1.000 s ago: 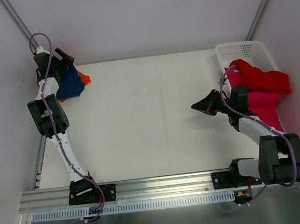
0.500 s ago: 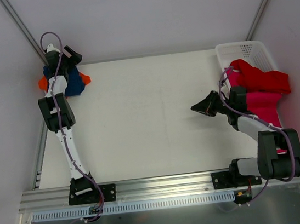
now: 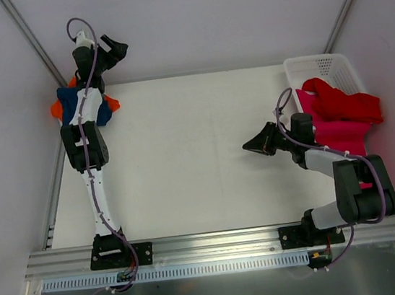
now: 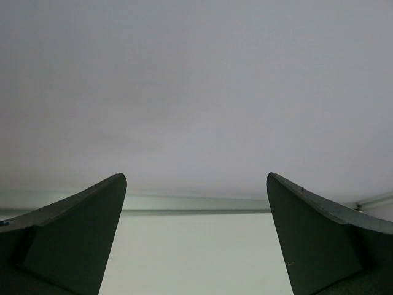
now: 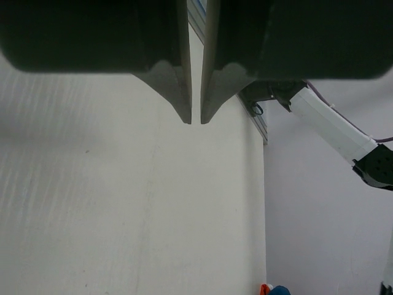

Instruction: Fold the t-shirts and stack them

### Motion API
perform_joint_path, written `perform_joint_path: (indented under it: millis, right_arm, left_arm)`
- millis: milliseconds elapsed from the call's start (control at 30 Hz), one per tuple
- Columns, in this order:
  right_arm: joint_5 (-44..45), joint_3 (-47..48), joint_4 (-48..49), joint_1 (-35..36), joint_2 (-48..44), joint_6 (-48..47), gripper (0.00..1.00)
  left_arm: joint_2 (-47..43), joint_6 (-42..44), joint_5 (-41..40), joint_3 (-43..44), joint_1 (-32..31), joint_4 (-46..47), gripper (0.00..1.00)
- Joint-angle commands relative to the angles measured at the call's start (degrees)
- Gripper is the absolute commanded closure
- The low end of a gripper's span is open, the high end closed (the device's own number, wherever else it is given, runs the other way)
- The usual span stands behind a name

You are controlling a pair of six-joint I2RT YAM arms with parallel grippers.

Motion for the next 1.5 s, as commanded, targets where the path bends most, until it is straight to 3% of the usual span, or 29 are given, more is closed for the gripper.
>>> perform_joint_path:
  millis: [0, 133, 200, 333, 433, 533, 600, 733, 800, 867, 933, 1033, 1233, 1467]
  right_arm:
    - [-1.82, 3.26, 4.43, 1.29, -0.44, -0.2, 0.87]
    - [-2.44, 4.23, 1.63, 1.82, -2.98, -1.34, 0.79]
    - [-1.91, 5.28, -2.22, 1.82, -7.19, -4.39, 0.67]
    - [5.19, 13.87, -28.21, 2.95, -19.4, -15.38, 0.48]
    - [17.38, 20.02, -43.08, 4.8, -29.51, -21.54, 0.28]
    - [23.12, 22.86, -53.26, 5.68, -36.62, -23.92, 0.1]
    - [26.56, 24.01, -58.64, 6.03, -39.8, -24.19, 0.04]
    - [29.02, 23.39, -64.99, 6.56, -43.58, -24.1, 0.02]
    - [31.04, 22.78, -68.93, 6.91, -45.87, -24.54, 0.01]
    - [34.81, 22.34, -72.71, 7.09, -49.39, -25.33, 0.01]
    - [38.41, 22.43, -75.53, 7.09, -51.41, -26.47, 0.0]
    - [42.02, 22.34, -80.37, 7.26, -52.99, -26.74, 0.0]
    - [42.21, 21.81, -82.49, 8.23, -57.13, -25.86, 0.01]
    - [41.95, 23.32, -84.08, 8.14, -55.72, -26.74, 0.01]
  left_arm:
    - [-16.51, -1.2, 3.56, -1.2, -0.58, 7.79, 0.01]
    - [-25.49, -1.55, 3.48, -6.67, -1.28, 5.61, 0.01]
    - [-29.89, 0.72, 2.78, -5.27, -1.8, -3.82, 0.01]
    - [-41.04, 12.91, -1.87, -7.0, -3.38, -19.23, 0.01]
    - [-58.58, 20.04, -14.77, -19.39, -5.49, -24.51, 0.01]
    - [-66.88, 23.76, -33.91, -28.28, -10.24, -28.57, 0.01]
    - [-72.08, 22.27, -37.21, -32.94, -10.33, -32.36, 0.01]
    - [-73.5, 22.25, -39.05, -33.66, -11.03, -45.69, 0.01]
    - [-74.55, 25.24, -43.08, -38.9, -11.39, -51.34, 0.01]
    - [-77.79, 27.62, -43.99, -49.32, -11.65, -52.06, 0.01]
    - [-81.82, 24.83, -46.18, -57.16, -13.83, -51.97, 0.01]
    - [-84.91, 22.45, -43.99, -63.51, -14.46, -52.85, 0.01]
    - [-89.83, 22.36, -36.71, -66.53, -14.9, -53.82, 0.01]
    - [-95.3, 21.22, -38.71, -69.42, -15.43, -52.68, 0.01]
